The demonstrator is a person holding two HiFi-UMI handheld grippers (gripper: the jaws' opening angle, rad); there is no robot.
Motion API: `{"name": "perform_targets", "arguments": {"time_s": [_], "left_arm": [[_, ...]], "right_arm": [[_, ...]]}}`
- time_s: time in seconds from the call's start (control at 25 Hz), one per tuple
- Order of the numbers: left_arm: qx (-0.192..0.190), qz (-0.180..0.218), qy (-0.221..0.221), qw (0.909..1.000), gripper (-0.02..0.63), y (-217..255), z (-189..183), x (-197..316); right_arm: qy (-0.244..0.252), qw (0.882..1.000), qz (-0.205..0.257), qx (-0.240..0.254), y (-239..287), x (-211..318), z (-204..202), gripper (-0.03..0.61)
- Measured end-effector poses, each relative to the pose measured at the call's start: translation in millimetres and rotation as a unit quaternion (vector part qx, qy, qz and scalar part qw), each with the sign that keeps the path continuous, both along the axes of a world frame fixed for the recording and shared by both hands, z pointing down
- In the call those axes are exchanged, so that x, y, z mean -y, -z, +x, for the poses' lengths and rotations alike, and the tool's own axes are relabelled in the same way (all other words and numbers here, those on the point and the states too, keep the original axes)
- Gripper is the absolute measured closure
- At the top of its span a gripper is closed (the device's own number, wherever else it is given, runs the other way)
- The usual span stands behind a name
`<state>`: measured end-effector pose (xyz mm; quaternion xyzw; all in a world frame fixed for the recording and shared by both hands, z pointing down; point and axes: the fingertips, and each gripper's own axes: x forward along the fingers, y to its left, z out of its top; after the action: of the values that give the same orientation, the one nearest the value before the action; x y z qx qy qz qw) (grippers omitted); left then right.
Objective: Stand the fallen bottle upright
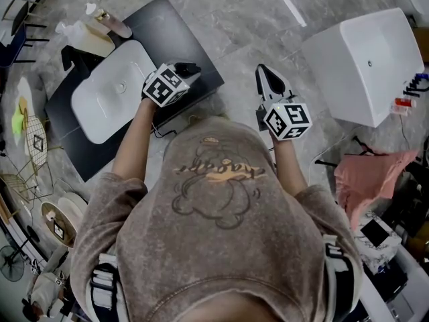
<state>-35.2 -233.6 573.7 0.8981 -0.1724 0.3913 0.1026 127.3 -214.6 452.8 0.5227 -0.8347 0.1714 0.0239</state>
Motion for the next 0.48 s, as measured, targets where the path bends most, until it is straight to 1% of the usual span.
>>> {"name": "perform_targets", "arguments": {"time_s": [0.24, 0.4, 0.48], "left_arm": [[-0.048, 0.034, 0.04, 0.9975, 0.497, 14, -3, 16], [-0.084, 0.062, 0.075, 0.9916, 0.497, 27, -7, 36], [-0.105, 0.069, 0.097, 0.9873, 0.497, 33, -9, 47]], "right_arm": [[0.009, 1.0, -0.001, -0.006, 0, 4, -7, 0.581], [0.014, 1.0, -0.001, -0.01, 1, 9, -14, 0.581], [0.016, 1.0, -0.001, -0.012, 1, 10, -15, 0.581]]}}
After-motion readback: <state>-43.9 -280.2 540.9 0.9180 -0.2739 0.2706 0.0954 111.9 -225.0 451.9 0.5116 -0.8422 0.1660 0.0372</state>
